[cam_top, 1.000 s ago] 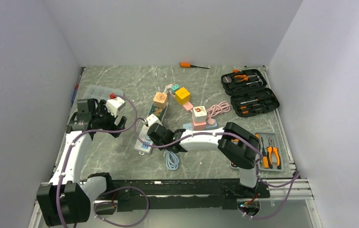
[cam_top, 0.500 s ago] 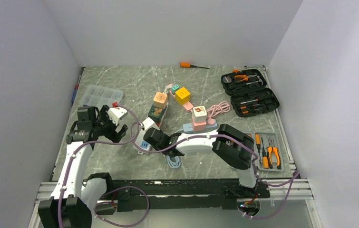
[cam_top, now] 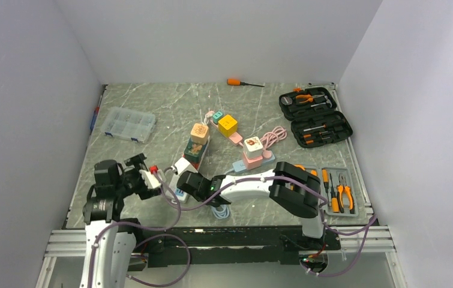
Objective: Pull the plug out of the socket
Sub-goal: Remove the plug from the socket.
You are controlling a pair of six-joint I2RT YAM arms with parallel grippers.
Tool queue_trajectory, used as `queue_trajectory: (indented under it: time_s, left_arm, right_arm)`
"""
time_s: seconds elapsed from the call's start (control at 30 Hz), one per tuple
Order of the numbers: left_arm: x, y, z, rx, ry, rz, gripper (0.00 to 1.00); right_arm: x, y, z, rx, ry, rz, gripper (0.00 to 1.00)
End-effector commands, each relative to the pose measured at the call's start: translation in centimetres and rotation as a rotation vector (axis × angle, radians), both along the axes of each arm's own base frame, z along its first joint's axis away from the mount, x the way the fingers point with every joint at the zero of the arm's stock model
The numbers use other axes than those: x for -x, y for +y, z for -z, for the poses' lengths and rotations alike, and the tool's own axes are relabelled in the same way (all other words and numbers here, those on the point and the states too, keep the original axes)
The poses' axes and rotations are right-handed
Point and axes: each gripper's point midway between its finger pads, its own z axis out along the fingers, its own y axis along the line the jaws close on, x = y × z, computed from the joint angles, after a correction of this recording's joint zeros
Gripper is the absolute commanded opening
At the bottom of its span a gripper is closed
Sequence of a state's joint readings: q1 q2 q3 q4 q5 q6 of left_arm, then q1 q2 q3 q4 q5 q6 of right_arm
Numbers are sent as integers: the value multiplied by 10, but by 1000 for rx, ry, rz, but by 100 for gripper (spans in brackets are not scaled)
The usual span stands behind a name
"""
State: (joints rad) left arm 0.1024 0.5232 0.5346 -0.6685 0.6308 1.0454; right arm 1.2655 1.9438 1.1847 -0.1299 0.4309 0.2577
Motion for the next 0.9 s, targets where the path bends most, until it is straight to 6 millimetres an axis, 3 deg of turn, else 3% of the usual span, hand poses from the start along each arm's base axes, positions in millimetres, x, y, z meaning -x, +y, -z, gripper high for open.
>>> queue_trajectory:
  time_s: [0.0, 0.2, 0.57, 0.87]
  left_arm:
    - [15, -19, 5, -91, -160, 214, 100]
    - [20, -31, -7, -51, -234, 269, 99]
    - [26, -34, -31, -60, -365, 269, 100]
    - [51, -47, -8, -146, -359, 442, 99]
  right_arm:
    - [30, 39, -55, -187, 64, -82, 0]
    - [22, 45, -85, -261, 55, -77, 0]
    - [-19, 33, -129, -456, 136, -47, 0]
    - [-37, 28, -156, -527, 137, -48, 0]
